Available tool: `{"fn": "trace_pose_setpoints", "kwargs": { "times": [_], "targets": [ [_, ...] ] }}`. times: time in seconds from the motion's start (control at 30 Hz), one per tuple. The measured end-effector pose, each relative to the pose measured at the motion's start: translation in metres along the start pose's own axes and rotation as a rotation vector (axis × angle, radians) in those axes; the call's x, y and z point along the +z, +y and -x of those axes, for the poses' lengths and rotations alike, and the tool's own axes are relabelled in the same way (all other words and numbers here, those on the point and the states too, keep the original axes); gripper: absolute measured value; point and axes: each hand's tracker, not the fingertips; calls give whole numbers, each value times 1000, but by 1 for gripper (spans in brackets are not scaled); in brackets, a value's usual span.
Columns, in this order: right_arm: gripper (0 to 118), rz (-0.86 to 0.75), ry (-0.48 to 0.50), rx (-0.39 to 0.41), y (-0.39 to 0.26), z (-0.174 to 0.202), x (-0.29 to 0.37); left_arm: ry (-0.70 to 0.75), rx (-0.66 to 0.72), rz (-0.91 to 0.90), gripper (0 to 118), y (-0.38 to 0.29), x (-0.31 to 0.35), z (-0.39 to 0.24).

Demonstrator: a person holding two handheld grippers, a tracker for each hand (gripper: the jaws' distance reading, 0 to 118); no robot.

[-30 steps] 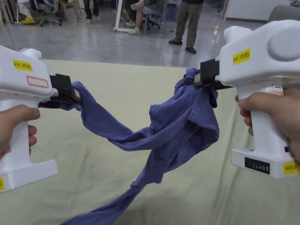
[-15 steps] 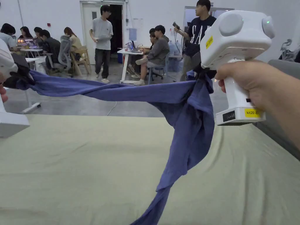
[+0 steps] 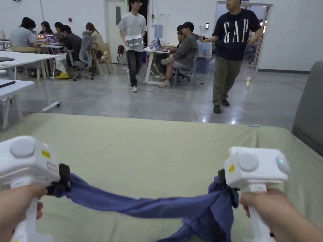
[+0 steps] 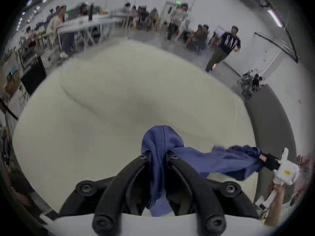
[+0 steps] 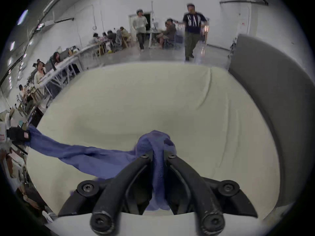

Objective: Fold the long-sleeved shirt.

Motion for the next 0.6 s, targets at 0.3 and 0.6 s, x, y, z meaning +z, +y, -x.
{"fn": "trace_pose_setpoints", "kwargs": {
  "times": [0.3, 0.6],
  "targets": [
    [7, 61, 54, -20, -125, -40, 19, 20, 5, 108, 8, -126, -3, 58],
    [6, 174, 26, 65, -222, -51, 74, 48, -24, 131, 8, -209, 58, 95]
  ]
}}
